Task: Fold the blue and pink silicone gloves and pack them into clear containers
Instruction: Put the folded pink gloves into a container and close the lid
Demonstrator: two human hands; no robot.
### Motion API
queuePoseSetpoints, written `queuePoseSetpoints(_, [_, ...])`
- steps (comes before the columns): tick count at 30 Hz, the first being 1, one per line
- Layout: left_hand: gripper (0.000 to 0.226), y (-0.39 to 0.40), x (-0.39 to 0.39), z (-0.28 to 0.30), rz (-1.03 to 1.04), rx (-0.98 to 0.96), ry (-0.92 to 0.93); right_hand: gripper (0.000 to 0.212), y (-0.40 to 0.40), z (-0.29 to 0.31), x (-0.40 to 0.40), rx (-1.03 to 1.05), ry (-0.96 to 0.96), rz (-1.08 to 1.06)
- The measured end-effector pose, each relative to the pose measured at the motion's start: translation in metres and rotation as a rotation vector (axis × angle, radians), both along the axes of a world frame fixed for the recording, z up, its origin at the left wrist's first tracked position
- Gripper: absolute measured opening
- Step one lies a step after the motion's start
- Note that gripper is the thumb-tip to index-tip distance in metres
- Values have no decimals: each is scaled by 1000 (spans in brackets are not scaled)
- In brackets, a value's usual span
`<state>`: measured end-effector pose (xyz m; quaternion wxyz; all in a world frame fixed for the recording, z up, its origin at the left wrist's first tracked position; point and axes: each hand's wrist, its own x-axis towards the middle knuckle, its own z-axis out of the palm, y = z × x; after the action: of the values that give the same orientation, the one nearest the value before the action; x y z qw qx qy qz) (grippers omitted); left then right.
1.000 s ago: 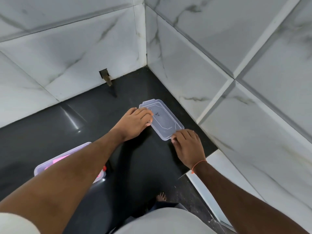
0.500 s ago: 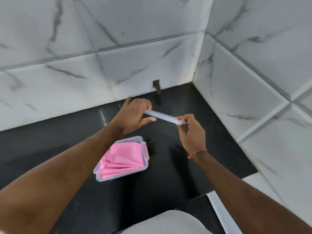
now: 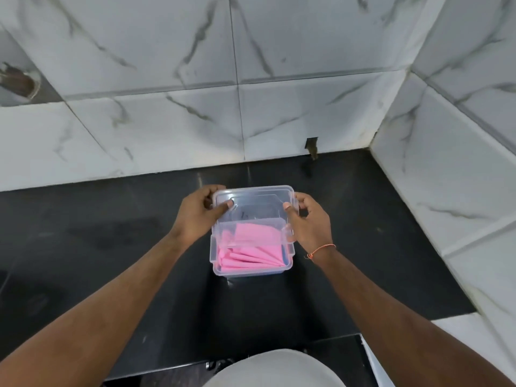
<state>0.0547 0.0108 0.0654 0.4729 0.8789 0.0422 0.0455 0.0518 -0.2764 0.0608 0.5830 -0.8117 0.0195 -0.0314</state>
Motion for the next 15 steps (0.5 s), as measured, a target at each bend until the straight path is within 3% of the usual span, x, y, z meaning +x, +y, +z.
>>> queuePoseSetpoints(3, [41,-7,-9,-17,25,-22,54,8,-5,-11,1,-220,16,-17])
queuePoseSetpoints(9, [47,-17,-22,-41,46,42,96,26,-10,-29,-8,-482,77,-2])
queuePoseSetpoints(15, [43,-24,-26,-57,39,125,85,30,-10,-38,-13,-560,121,47])
